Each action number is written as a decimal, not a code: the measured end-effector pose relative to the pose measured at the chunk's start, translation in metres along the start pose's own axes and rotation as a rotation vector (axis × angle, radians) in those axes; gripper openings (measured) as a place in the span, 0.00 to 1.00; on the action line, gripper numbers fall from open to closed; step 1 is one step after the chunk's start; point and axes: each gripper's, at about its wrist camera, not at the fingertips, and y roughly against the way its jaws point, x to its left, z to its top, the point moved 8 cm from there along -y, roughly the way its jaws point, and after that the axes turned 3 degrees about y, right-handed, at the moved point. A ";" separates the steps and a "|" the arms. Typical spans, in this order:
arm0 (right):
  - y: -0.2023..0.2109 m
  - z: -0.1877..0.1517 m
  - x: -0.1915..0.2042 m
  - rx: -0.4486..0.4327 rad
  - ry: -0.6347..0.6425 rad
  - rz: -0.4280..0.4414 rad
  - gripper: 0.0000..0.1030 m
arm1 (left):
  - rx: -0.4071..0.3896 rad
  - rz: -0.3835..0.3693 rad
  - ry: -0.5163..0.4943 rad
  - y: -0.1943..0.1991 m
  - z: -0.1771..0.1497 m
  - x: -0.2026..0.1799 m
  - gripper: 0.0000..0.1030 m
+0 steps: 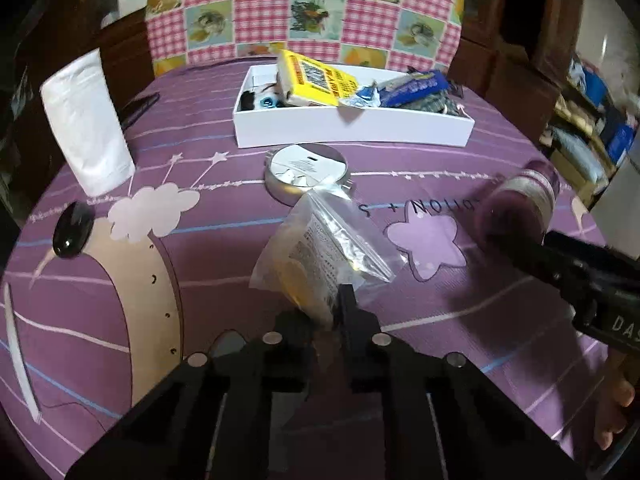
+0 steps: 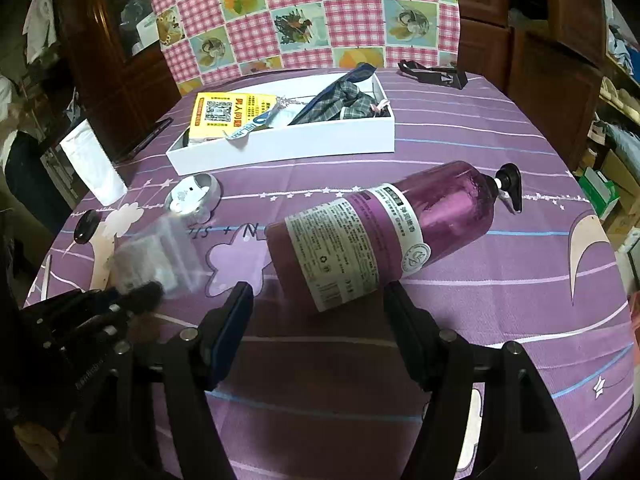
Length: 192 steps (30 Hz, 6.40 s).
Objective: Organize soft objects
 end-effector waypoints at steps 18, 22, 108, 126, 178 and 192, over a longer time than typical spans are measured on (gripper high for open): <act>0.016 0.008 0.010 -0.060 -0.015 0.127 0.66 | -0.121 -0.064 0.030 0.035 0.021 -0.010 0.06; 0.022 0.013 0.009 -0.071 -0.043 0.178 0.66 | -0.135 -0.049 0.052 0.045 0.031 -0.004 0.06; -0.127 0.184 -0.023 0.172 -0.366 0.333 0.07 | 0.082 -0.241 0.148 -0.159 0.176 -0.046 0.10; -0.114 0.189 -0.029 0.150 -0.413 0.445 0.07 | 0.062 -0.298 0.073 -0.100 0.196 -0.042 0.77; -0.117 0.195 -0.052 0.009 -0.363 0.136 0.08 | -0.152 -0.192 0.254 -0.095 0.218 0.019 0.72; -0.087 0.208 -0.038 -0.019 -0.229 0.128 0.09 | -0.438 -0.092 0.216 -0.024 0.243 0.020 1.00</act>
